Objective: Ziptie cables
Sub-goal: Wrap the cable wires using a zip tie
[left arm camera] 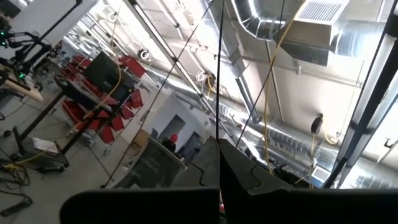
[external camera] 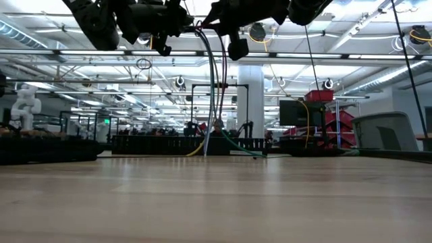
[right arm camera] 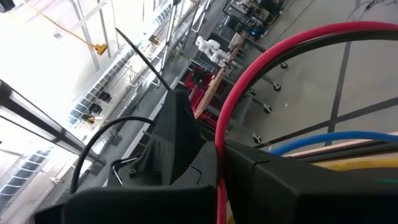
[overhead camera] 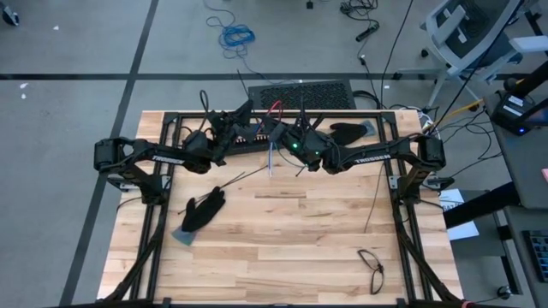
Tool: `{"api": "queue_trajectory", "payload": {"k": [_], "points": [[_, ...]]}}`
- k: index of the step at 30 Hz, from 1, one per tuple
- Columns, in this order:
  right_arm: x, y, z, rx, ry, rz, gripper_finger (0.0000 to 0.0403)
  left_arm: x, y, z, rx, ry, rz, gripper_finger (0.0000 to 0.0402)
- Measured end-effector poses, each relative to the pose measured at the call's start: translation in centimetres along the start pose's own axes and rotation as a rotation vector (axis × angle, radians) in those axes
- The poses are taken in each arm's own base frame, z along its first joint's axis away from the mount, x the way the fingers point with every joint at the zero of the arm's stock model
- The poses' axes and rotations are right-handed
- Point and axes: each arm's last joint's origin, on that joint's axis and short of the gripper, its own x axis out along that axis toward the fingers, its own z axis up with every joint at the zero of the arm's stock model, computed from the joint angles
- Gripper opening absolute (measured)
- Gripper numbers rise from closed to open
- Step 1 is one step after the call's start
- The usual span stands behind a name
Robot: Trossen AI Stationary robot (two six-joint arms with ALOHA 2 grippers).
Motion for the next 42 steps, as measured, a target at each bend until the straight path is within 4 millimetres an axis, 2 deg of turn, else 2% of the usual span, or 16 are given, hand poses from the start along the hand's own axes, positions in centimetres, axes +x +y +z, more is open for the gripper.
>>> {"api": "queue_trajectory", "payload": {"k": [4, 20, 42], "points": [[0.0, 0.0, -0.1, -0.001, 0.027, 0.012, 0.0003, 0.0, 0.0, 0.0, 0.0, 0.0, 0.001, 0.0], [-0.29, -0.06, -0.64, -0.02, 0.054, -0.009, 0.007, 0.0, 0.01, 0.0, -0.002, -0.001, 0.002, 0.0], [-0.29, -0.11, -0.67, -0.032, 0.057, -0.013, 0.0075, 0.0, 0.04, -0.09, 0.003, 0.007, 0.006, 0.0]]}}
